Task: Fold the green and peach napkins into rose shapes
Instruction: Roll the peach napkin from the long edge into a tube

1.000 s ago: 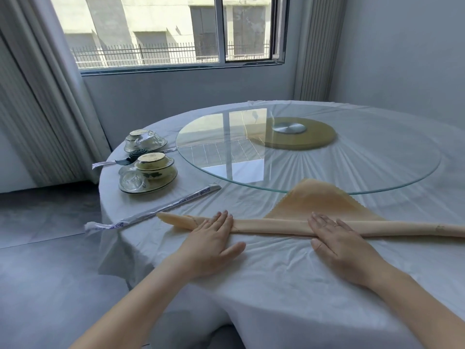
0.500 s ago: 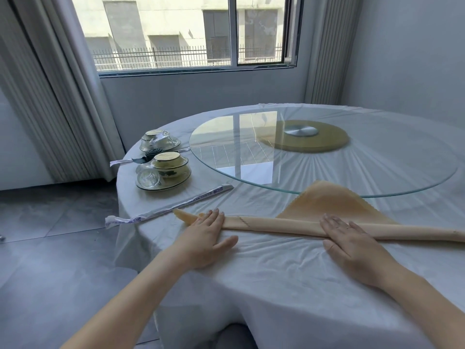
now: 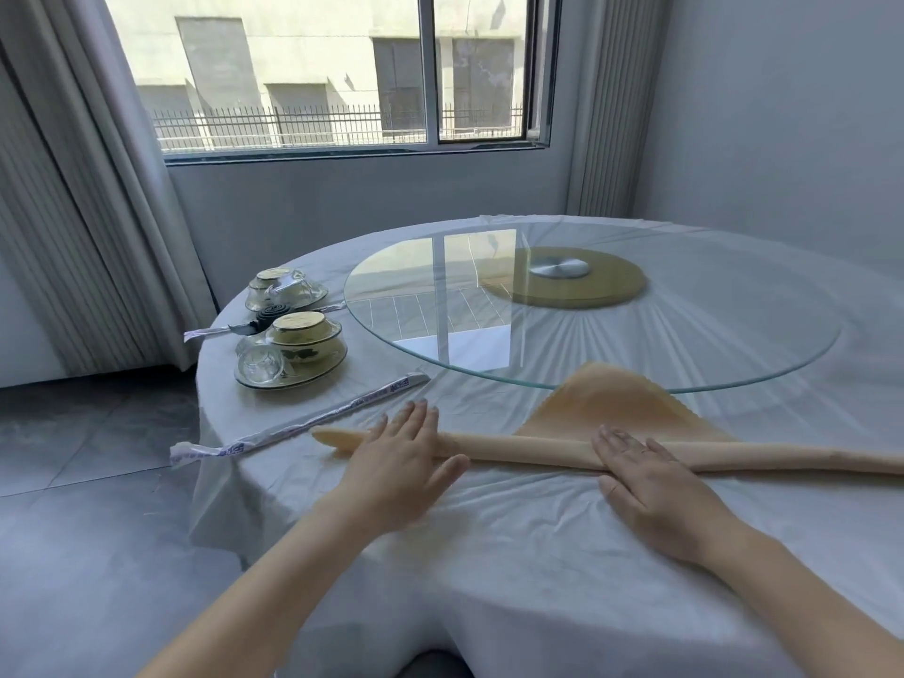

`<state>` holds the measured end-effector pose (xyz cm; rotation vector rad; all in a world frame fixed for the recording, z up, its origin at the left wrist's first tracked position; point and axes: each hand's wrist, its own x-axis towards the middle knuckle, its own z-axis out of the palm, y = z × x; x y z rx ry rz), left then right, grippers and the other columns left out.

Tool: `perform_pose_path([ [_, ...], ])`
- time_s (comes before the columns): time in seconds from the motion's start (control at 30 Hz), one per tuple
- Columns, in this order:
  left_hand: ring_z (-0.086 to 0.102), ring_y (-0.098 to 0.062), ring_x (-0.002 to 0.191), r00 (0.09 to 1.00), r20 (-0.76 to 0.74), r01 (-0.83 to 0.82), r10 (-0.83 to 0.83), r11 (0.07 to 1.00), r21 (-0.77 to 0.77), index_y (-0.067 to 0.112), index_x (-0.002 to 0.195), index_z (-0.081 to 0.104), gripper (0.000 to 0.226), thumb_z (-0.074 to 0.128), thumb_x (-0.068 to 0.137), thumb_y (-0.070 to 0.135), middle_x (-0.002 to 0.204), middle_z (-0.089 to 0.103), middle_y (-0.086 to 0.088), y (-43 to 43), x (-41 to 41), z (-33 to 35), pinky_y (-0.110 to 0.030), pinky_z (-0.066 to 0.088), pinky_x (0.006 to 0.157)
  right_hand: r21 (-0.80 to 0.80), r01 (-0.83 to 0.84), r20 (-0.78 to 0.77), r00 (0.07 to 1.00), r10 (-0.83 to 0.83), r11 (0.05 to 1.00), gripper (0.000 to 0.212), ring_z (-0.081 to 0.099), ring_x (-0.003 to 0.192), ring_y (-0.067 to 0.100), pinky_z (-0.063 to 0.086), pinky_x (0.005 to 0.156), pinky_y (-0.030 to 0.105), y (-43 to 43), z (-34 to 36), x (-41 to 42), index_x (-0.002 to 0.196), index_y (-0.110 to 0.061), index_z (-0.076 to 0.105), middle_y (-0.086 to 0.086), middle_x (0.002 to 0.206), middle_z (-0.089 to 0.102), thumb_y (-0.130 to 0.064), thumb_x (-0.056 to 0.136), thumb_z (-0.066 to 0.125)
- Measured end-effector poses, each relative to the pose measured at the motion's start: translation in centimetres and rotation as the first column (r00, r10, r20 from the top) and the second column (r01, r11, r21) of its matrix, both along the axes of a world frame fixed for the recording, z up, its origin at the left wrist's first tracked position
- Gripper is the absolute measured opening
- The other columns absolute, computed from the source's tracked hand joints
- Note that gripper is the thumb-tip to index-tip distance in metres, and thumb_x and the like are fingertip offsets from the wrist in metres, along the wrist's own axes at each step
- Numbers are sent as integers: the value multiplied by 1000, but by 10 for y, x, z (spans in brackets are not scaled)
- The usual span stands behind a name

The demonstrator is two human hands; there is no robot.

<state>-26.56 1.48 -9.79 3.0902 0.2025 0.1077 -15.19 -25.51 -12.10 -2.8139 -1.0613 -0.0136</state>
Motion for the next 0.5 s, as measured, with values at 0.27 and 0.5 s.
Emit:
perform_pose_path([
  [0.27, 59, -24, 94, 914, 207, 362, -348, 932, -33, 18, 89, 58, 23, 40, 91, 32, 98, 62, 3, -71, 52, -4, -35, 47, 70, 19, -11, -41, 999, 12, 1000, 57, 3, 143, 4, -2, 112, 21, -3, 5, 1, 149, -19, 14, -4, 157, 9, -41, 97, 16],
  [0.5, 58, -21, 90, 876, 233, 444, -421, 895, -53, 20, 89, 64, 26, 42, 91, 35, 97, 63, 3, -103, 75, -8, -31, 46, 66, 7, -20, -75, 997, 21, 1000, 49, 5, 143, 3, -1, 112, 19, -46, 14, 15, 148, -19, 19, -4, 156, 13, -32, 102, 27],
])
